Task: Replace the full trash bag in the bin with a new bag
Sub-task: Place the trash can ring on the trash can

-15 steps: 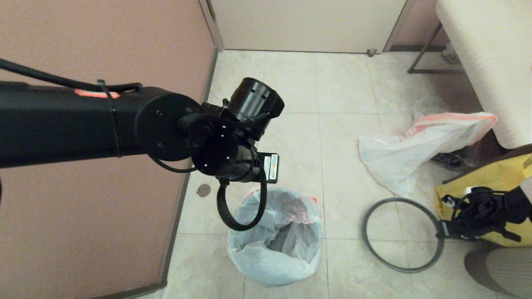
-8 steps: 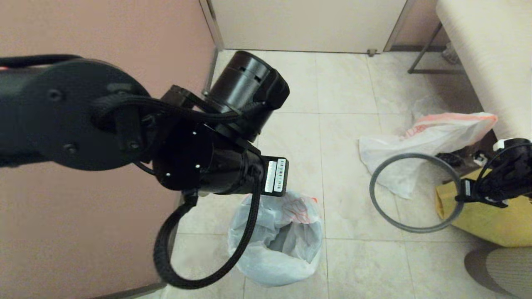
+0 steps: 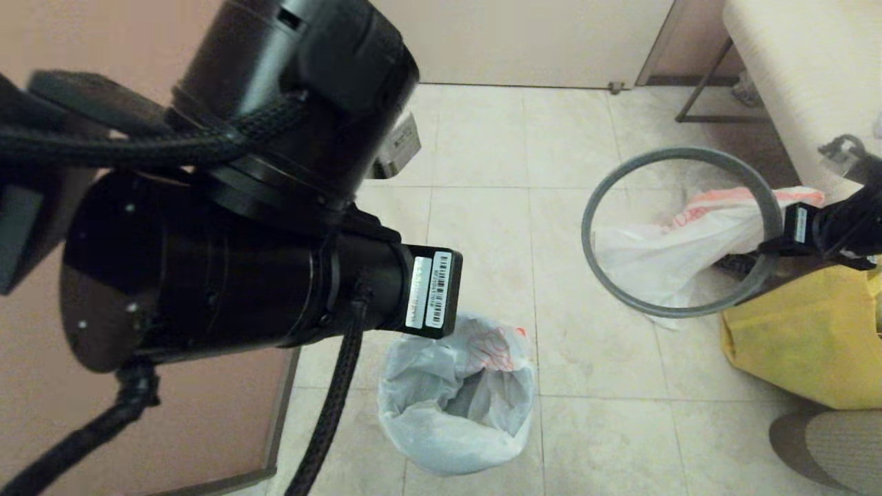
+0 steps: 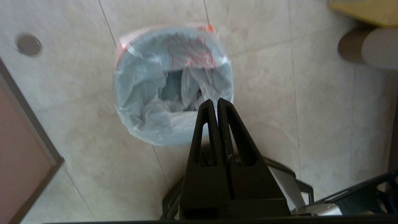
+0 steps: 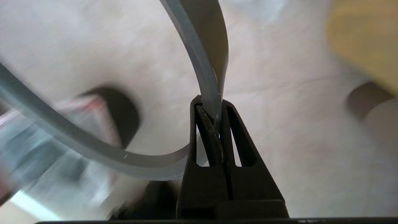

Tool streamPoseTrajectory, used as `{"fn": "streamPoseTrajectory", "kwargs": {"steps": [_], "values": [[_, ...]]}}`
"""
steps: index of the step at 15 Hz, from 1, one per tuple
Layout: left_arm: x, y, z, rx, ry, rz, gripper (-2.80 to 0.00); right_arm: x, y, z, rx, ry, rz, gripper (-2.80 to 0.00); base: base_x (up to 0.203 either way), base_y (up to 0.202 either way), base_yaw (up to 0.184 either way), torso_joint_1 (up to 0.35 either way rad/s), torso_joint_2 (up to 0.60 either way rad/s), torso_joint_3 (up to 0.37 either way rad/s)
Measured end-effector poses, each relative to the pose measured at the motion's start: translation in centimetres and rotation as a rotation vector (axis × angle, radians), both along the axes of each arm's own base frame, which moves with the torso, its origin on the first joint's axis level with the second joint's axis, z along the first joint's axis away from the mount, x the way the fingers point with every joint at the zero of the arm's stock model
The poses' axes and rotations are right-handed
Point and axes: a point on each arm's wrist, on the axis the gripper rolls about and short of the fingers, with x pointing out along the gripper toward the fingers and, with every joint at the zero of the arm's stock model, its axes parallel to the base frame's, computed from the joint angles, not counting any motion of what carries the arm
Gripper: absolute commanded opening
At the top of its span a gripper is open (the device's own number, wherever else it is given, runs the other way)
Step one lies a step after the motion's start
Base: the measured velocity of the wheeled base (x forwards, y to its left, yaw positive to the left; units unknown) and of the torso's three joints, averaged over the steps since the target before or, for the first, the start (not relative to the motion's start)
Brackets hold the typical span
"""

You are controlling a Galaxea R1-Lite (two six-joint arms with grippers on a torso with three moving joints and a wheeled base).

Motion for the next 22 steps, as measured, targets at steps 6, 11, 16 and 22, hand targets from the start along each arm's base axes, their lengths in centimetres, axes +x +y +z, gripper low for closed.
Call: {"fn": "streamPoseTrajectory", "kwargs": {"steps": [6, 11, 16, 22], "values": [[-1.5, 1.9, 1.8, -0.037, -0.077, 0.046, -2.8, -3.5, 11.4, 1.1, 0.045, 0.051, 0.227, -2.8, 0.0, 0.0, 0.0, 0.0, 0.0, 0.0], [-1.9, 2.7, 2.5, -0.059, -0.095, 0.055, -2.8, -2.7, 21.8, -4.4, -0.148, 0.092, 0.332, -2.8, 0.0, 0.0, 0.0, 0.0, 0.0, 0.0], [-1.6, 2.2, 2.1, -0.045, -0.085, 0.052, -2.8, -0.6, 26.6, -9.9, -0.205, 0.238, 0.422, -2.8, 0.0, 0.0, 0.0, 0.0, 0.0, 0.0], [-1.2, 1.5, 1.4, -0.023, -0.071, 0.051, -2.8, -0.1, 29.1, -12.8, -0.174, 0.348, 0.526, -2.8, 0.0, 0.0, 0.0, 0.0, 0.0, 0.0]]}}
